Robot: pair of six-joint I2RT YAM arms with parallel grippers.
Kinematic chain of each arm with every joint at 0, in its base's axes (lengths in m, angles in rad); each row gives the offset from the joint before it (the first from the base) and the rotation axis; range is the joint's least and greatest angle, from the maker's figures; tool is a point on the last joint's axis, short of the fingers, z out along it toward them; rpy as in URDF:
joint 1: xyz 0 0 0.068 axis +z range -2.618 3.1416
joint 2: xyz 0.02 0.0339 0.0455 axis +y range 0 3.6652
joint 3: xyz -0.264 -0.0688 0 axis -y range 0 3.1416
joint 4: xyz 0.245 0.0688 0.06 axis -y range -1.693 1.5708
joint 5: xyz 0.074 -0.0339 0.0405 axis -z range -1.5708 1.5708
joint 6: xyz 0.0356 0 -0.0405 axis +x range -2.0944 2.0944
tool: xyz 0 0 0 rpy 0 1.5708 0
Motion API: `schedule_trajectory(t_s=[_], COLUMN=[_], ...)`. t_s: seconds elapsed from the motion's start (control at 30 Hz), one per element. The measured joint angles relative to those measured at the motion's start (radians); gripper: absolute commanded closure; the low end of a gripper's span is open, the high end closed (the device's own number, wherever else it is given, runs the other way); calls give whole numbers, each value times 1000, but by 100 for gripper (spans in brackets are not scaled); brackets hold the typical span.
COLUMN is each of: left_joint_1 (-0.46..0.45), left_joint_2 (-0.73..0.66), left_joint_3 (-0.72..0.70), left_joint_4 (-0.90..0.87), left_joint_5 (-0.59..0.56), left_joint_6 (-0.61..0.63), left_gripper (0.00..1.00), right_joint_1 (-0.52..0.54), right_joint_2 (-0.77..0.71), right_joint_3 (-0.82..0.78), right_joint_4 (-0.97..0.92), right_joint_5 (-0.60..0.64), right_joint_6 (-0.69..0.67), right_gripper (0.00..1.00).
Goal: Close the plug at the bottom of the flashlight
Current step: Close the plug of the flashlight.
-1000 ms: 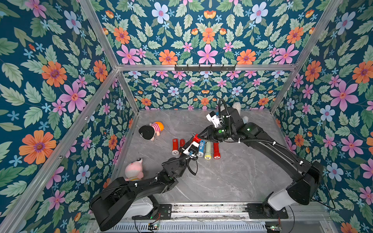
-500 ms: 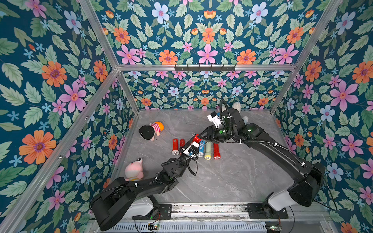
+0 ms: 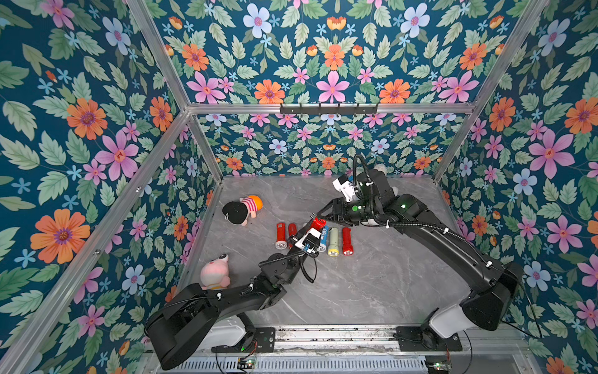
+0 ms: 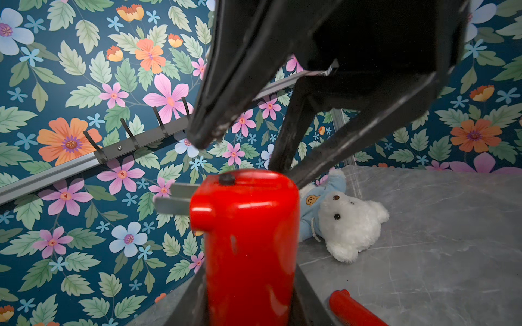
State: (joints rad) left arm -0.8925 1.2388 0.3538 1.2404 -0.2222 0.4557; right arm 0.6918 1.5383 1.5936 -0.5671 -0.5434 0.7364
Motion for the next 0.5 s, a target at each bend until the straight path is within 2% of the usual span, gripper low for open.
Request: schedule_trajectory(t_s=[0.5], left_joint_1=[2], left_joint_2=[16], left_joint_3=[6], left_joint_4=[-10], left_joint_5=[-39], left_joint_6=[8], left_gripper=[100], right_joint_1=[-2], right_joint_2=[10], right_joint_3=[-30], right_joint_4=[20], right_joint_5=[-3], right_joint_6=[3], right_gripper=[70])
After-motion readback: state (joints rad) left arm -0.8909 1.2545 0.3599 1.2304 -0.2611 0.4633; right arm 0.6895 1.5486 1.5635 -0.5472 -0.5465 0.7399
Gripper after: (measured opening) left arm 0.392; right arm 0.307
